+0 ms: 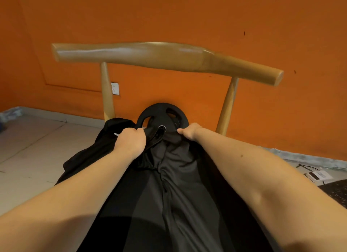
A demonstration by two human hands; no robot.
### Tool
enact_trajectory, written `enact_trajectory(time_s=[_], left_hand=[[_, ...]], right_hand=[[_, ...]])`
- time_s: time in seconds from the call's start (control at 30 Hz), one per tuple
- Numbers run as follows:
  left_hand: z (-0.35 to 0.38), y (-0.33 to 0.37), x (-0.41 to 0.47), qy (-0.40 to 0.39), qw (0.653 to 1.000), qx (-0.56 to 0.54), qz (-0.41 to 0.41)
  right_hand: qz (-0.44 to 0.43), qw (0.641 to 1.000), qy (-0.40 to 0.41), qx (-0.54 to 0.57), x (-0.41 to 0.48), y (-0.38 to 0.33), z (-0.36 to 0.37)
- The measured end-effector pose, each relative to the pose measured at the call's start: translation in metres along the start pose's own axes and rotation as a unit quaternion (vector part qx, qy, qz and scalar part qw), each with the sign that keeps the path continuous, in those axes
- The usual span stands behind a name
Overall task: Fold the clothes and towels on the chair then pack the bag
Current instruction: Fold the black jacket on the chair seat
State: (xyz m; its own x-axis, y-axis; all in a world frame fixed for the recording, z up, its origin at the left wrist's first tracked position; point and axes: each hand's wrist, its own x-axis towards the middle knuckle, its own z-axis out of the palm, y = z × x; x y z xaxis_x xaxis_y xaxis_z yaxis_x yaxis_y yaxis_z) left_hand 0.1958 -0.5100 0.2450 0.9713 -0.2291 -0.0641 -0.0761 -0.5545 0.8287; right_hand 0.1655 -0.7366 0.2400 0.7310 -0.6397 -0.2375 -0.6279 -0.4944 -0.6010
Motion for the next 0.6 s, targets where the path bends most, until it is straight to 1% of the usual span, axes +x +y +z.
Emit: enact_trajectory(time_s=[0.07, 0.1, 0.13, 0.17, 0.23, 0.3, 0.4, 0.47, 0.53, 0.6], left_hand=[[-0.004, 0.0, -0.003, -0.047, 0.998, -0.026, -0.023], [-0.004, 0.001, -0.005, -0.077, 0.997, -0.018, -0.019], [-0.003, 0.001, -0.004, -0.091, 0.996, 0.01, -0.01], [-0.002, 0.0, -0.002, -0.088, 0.995, 0.049, 0.006], [0.001, -0.005, 0.007, -0.027, 0.991, 0.126, 0.046], [0.0, -0.006, 0.009, 0.024, 0.987, 0.155, 0.04], [-0.005, -0.01, 0.014, 0.045, 0.986, 0.162, 0.01], [-0.01, -0.013, 0.015, 0.048, 0.987, 0.155, -0.008], [-0.011, -0.013, 0.016, 0.033, 0.991, 0.128, -0.025], [-0.01, -0.011, 0.014, 0.008, 0.987, 0.162, -0.012]], right_hand=[[0.009, 1.0, 0.01, 0.0, 0.01, -0.001, 0.005], [0.014, 1.0, 0.019, 0.011, 0.016, -0.002, 0.006], [0.016, 0.999, 0.034, 0.035, 0.022, -0.001, 0.007], [0.025, 0.995, 0.056, 0.074, 0.029, 0.0, 0.007], [0.038, 0.979, 0.11, 0.169, 0.035, 0.005, 0.004], [0.045, 0.969, 0.147, 0.196, 0.037, 0.011, -0.001], [0.052, 0.977, 0.125, 0.164, 0.038, 0.018, -0.001], [0.035, 0.981, 0.1, 0.16, 0.034, 0.017, 0.0], [0.005, 0.988, 0.084, 0.126, 0.028, 0.014, -0.002], [-0.011, 0.995, 0.085, 0.056, 0.02, 0.011, -0.004]])
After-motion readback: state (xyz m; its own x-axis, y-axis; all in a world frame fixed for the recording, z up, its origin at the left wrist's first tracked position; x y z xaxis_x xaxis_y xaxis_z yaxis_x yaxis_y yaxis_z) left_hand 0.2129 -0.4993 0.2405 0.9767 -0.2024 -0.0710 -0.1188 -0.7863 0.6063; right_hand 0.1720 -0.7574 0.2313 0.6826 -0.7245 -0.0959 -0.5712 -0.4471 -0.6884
